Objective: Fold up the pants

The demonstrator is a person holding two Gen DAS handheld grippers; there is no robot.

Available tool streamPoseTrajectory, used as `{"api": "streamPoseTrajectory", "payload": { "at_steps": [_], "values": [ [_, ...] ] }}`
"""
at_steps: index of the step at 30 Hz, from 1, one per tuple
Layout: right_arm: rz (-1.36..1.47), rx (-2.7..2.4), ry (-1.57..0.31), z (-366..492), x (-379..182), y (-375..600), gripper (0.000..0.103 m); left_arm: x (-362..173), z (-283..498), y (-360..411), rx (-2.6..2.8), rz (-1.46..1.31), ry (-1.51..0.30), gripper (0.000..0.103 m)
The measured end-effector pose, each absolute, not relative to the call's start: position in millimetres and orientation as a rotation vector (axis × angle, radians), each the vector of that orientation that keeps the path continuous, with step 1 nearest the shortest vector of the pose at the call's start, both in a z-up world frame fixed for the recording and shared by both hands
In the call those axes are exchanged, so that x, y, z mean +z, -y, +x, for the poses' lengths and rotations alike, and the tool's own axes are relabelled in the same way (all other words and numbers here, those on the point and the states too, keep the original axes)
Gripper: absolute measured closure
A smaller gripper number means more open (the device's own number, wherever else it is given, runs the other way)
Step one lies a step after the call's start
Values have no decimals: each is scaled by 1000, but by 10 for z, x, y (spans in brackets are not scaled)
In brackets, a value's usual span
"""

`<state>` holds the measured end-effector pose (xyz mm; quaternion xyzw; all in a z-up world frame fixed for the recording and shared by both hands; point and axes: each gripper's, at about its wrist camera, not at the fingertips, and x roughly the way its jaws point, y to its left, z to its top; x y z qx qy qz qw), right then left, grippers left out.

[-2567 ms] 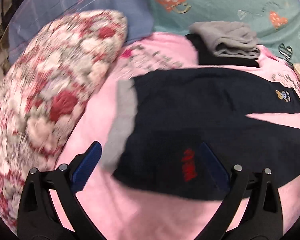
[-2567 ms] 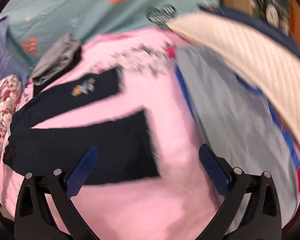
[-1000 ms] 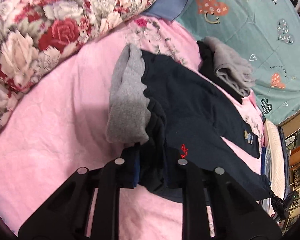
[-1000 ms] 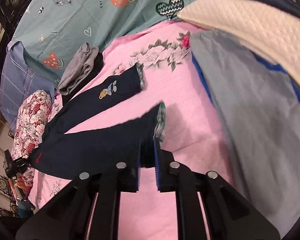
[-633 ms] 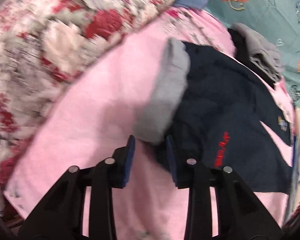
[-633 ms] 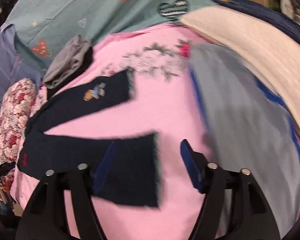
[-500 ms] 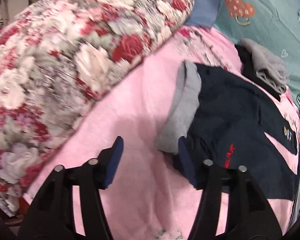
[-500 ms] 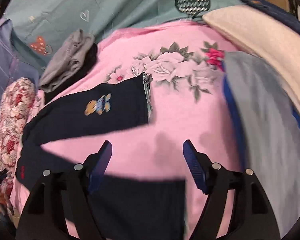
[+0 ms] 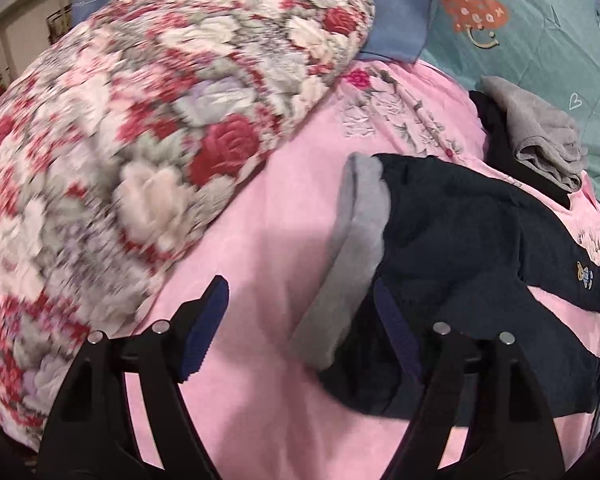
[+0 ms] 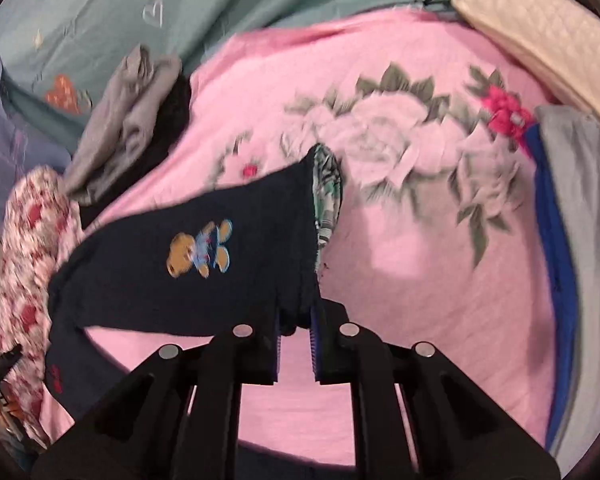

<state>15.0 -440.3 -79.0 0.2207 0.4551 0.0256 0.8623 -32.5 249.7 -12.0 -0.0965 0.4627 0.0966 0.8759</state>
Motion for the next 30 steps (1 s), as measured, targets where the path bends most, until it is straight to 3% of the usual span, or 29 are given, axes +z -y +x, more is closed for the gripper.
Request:
{"api": "streamPoseTrajectory", "payload": {
  "at_steps": [6,7,9,11,21,30],
  "values": [
    [399,-69,-968,155,-694,4596,88,-65,306,-2262,165,-124,-968,23],
    [371,-108,-1017,176,-788,4613,81,-85,392,-2242,165,-118,-969,23],
    [253,-234,-1038,162,-824,4600,53,-190,576,-2216,134,-121,-996,22],
    [222,-255,-989,98,-750,4545,47,-316,747,-2244,112,-141,-1030,22],
    [243,126,-899,351,-102,3566,34,-791,1368,-2589,-73,-421,-1126,22],
    [3,410,-963,984,-140,2155,33,-916,1664,-2366,-260,-425,-1108,22]
  ]
}}
